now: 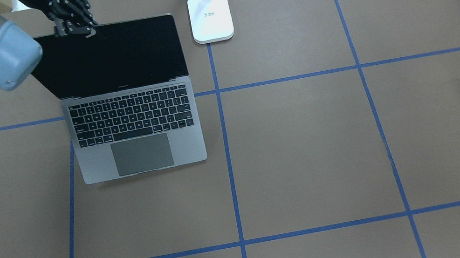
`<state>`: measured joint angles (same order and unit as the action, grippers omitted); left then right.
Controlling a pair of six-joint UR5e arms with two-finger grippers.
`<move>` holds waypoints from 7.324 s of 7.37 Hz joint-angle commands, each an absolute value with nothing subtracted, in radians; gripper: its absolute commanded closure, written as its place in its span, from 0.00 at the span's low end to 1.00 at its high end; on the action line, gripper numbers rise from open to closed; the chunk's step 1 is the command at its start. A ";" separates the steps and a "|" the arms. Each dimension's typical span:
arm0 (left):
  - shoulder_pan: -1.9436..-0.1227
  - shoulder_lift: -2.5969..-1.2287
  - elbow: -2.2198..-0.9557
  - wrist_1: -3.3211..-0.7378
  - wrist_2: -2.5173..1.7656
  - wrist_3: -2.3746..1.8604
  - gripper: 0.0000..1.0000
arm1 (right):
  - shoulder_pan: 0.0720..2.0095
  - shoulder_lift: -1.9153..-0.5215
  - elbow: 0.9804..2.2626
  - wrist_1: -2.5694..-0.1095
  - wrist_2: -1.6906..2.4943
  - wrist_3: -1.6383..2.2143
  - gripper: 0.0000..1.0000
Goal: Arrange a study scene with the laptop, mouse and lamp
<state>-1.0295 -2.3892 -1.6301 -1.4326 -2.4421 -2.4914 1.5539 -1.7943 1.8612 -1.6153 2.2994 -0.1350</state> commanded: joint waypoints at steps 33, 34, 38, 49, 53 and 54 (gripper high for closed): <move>-1.459 -1.392 -1.896 -1.732 -2.359 -0.340 0.00 | 1.618 -1.834 1.861 -1.626 2.307 -0.195 0.00; -1.476 -1.381 -1.887 -1.733 -2.359 -0.307 0.00 | 1.638 -1.860 1.849 -1.628 2.303 -0.195 0.00; -1.476 -1.379 -1.887 -1.733 -2.358 -0.307 0.00 | 1.698 -2.054 1.808 -1.629 2.315 -0.193 0.00; -1.476 -1.345 -1.890 -1.738 -2.356 -0.307 0.00 | 2.078 -1.987 1.699 -1.778 2.293 0.343 0.00; -1.476 -1.327 -1.885 -1.740 -2.355 -0.305 0.00 | 1.722 -1.925 1.770 -1.784 2.307 0.942 0.02; -1.476 -1.322 -1.887 -1.741 -2.355 -0.305 0.00 | 1.625 -1.911 1.770 -1.796 2.306 1.085 0.02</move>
